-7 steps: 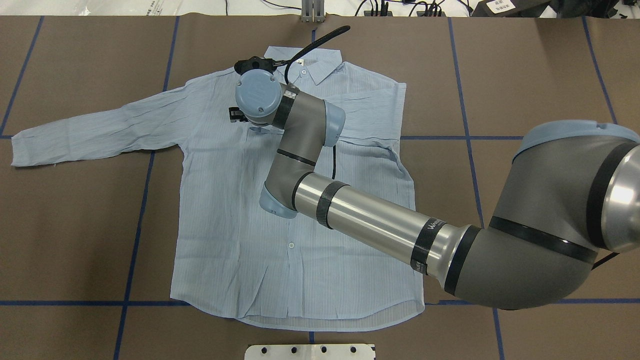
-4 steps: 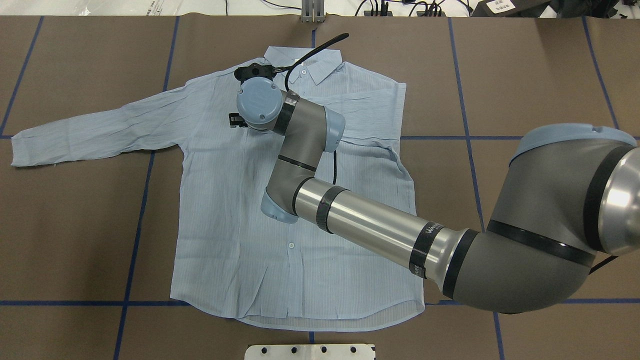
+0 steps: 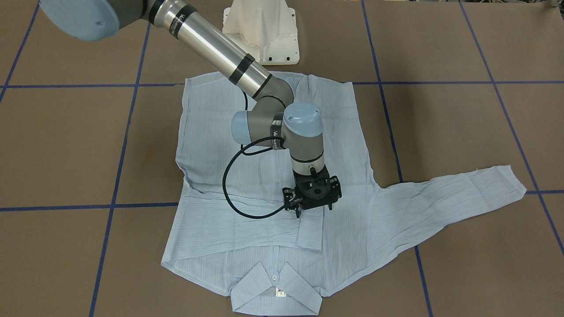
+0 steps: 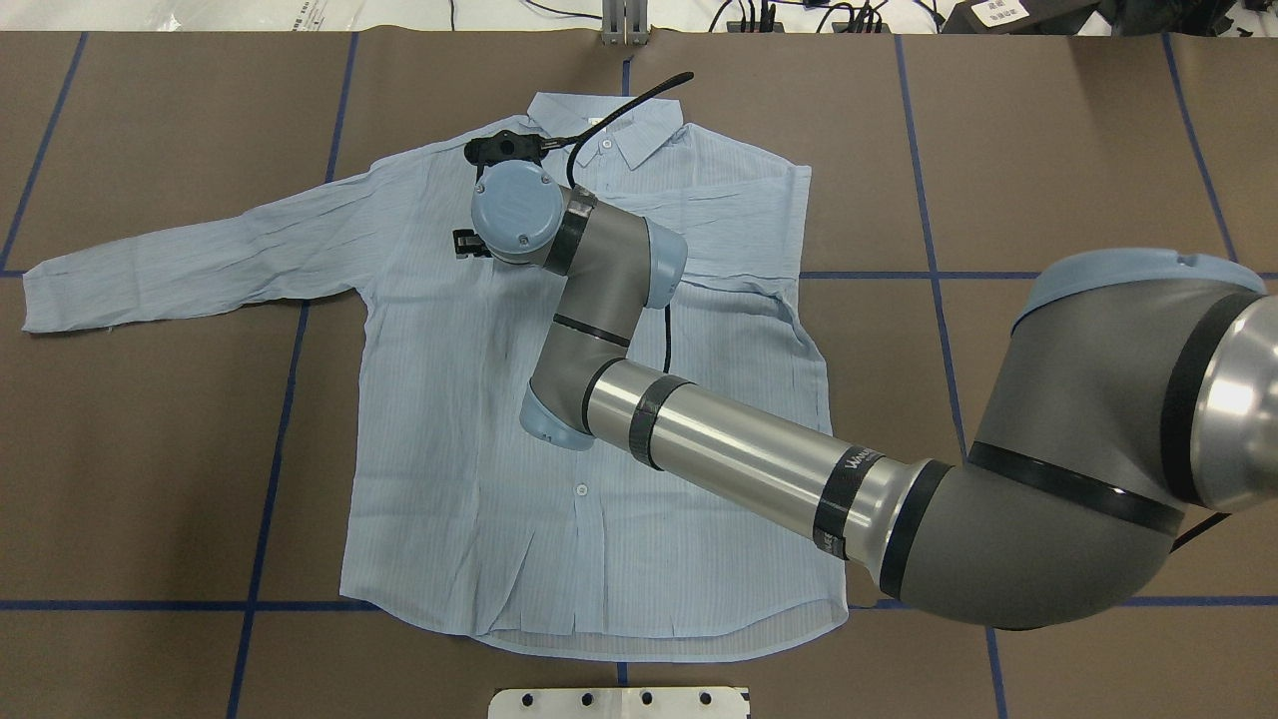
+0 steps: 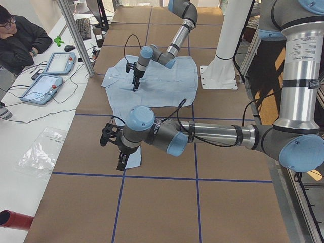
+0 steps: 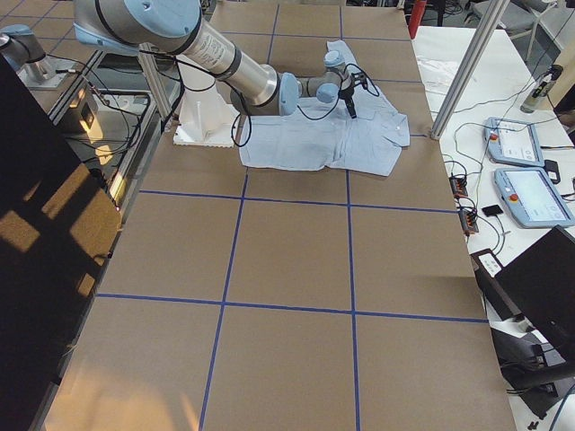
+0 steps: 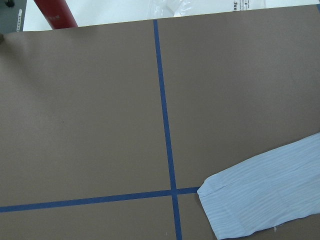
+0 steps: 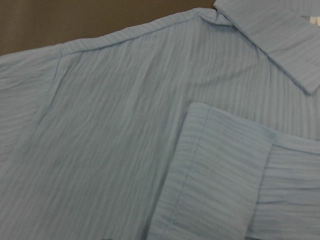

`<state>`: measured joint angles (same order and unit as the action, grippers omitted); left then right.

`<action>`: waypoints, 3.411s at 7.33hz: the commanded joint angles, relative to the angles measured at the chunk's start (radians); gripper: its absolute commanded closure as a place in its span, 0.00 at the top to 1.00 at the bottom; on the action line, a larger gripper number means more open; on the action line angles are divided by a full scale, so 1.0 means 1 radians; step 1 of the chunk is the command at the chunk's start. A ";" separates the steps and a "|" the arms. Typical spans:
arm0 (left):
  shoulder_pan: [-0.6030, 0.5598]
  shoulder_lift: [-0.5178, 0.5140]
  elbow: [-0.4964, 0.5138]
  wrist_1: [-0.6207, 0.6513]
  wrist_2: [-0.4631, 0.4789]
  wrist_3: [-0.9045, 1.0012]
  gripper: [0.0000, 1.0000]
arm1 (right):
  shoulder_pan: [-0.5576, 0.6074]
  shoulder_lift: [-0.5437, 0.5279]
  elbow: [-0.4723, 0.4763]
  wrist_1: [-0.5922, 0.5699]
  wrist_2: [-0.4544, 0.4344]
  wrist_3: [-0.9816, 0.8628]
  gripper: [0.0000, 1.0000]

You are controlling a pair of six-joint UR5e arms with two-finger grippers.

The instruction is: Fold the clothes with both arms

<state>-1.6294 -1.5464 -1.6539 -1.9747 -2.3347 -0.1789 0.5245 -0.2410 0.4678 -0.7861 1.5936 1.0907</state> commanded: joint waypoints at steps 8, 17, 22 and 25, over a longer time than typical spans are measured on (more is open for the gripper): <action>0.000 -0.003 0.005 -0.001 0.003 0.006 0.99 | -0.063 0.101 -0.012 0.108 -0.043 0.005 0.93; 0.161 0.096 0.000 -0.281 0.126 -0.411 0.98 | 0.121 -0.013 0.537 -0.613 0.242 0.063 0.99; 0.475 0.155 0.090 -0.598 0.386 -0.914 0.98 | 0.351 -0.347 0.999 -0.987 0.466 -0.320 1.00; 0.628 0.137 0.159 -0.633 0.546 -1.062 0.88 | 0.390 -0.422 1.057 -0.990 0.494 -0.394 1.00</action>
<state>-1.0373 -1.3998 -1.5299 -2.5989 -1.8326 -1.2135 0.9074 -0.6465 1.5134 -1.7758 2.0817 0.7141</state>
